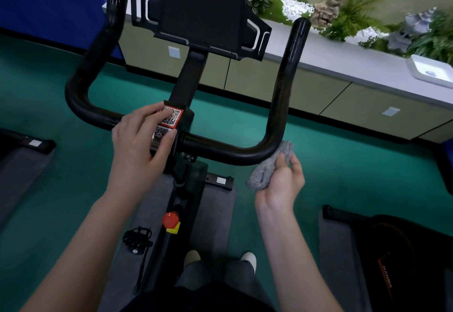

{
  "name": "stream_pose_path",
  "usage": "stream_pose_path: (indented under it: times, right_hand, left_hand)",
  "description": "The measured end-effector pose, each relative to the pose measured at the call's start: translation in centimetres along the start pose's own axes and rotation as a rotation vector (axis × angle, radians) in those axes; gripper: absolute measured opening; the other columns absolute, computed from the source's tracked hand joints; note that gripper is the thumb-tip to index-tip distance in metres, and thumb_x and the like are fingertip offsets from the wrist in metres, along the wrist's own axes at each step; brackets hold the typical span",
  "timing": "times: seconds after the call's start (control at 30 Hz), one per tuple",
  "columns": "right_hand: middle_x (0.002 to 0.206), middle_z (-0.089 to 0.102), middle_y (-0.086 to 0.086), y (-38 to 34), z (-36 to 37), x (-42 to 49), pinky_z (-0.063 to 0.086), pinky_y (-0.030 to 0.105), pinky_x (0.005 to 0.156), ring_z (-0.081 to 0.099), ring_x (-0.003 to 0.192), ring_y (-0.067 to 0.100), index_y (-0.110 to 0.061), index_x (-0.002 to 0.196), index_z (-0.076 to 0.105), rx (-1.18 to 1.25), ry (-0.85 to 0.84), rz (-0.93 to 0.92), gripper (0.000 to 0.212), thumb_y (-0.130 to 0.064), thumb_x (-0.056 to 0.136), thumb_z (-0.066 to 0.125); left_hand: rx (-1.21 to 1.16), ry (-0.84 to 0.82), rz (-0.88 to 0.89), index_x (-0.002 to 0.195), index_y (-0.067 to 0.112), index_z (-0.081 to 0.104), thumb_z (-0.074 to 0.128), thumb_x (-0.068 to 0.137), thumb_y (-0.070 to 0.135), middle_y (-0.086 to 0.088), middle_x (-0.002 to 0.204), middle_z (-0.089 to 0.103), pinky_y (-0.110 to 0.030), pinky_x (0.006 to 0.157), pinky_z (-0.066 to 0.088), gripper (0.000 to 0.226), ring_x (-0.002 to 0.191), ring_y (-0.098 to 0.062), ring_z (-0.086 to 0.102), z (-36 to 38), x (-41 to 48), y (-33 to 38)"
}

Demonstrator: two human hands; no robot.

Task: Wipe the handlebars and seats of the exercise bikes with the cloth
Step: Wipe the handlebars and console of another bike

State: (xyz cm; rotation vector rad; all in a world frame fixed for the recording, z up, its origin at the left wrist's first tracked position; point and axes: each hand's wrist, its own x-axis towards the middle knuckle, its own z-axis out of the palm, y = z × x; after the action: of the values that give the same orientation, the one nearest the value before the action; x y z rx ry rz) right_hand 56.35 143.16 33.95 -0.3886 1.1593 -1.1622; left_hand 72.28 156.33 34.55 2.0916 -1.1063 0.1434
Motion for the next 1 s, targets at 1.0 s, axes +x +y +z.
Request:
stream_pose_path:
  times: [1.0]
  right_hand:
    - [0.099, 0.065, 0.015, -3.4, 1.2, 5.2, 0.049, 0.037, 0.091, 0.061, 0.097, 0.027, 0.000, 0.095, 0.066, -0.653, -0.287, -0.812, 0.021, 0.013, 0.083, 0.055]
  left_hand:
    - [0.023, -0.162, 0.198, 0.092, 0.023, 0.071, 0.059, 0.086, 0.042, 0.010, 0.079, 0.067, -0.031, 0.067, 0.042, 0.023, 0.074, -0.014, 0.064, 7.1, 0.3, 9.1]
